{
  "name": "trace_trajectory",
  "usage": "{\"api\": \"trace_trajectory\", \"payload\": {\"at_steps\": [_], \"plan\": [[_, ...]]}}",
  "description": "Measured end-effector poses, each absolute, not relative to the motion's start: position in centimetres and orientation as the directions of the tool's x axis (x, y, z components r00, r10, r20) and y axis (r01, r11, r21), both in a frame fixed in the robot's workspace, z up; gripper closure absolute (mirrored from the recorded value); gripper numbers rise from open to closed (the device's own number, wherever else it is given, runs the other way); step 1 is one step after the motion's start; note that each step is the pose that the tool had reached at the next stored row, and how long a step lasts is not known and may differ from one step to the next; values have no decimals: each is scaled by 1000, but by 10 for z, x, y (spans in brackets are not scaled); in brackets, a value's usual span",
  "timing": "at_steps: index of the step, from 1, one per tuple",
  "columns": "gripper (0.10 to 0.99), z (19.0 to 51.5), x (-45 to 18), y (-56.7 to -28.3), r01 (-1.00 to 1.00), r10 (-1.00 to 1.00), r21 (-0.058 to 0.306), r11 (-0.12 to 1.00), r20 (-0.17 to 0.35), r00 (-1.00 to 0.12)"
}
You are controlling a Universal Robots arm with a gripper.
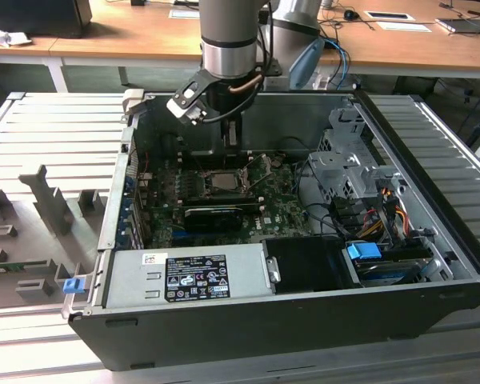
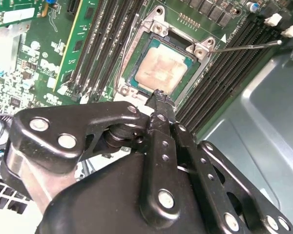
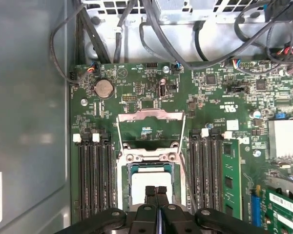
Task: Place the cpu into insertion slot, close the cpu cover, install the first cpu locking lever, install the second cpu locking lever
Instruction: 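Close the cpu cover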
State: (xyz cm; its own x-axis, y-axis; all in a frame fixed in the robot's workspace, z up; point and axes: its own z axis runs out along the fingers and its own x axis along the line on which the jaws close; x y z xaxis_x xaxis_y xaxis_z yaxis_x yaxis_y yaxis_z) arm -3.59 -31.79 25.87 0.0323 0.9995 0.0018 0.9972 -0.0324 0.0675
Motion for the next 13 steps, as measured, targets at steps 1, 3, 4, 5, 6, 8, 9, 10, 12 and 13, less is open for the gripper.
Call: {"api": "trace_trajectory", "payload": {"at_steps": [1, 3, 4, 5, 6, 8, 9, 10, 12, 13], "plan": [[980, 261, -36, -318, 997, 999, 68, -32, 1, 32], [980, 265, -36, -317, 997, 999, 68, -32, -1, 32], [980, 267, -36, -317, 997, 999, 68, -32, -2, 32], [980, 267, -36, -317, 997, 999, 68, -32, -3, 32], [980, 267, -35, -317, 997, 999, 68, -32, -3, 32], [980, 267, -32, -316, 997, 999, 67, -32, -3, 33], [980, 267, -30, -316, 997, 999, 67, -32, -4, 32], [980, 268, -30, -316, 997, 999, 67, -32, -4, 32], [980, 269, -30, -315, 997, 999, 67, -32, -8, 33], [980, 271, -30, -315, 997, 999, 67, -32, -9, 32]]}}
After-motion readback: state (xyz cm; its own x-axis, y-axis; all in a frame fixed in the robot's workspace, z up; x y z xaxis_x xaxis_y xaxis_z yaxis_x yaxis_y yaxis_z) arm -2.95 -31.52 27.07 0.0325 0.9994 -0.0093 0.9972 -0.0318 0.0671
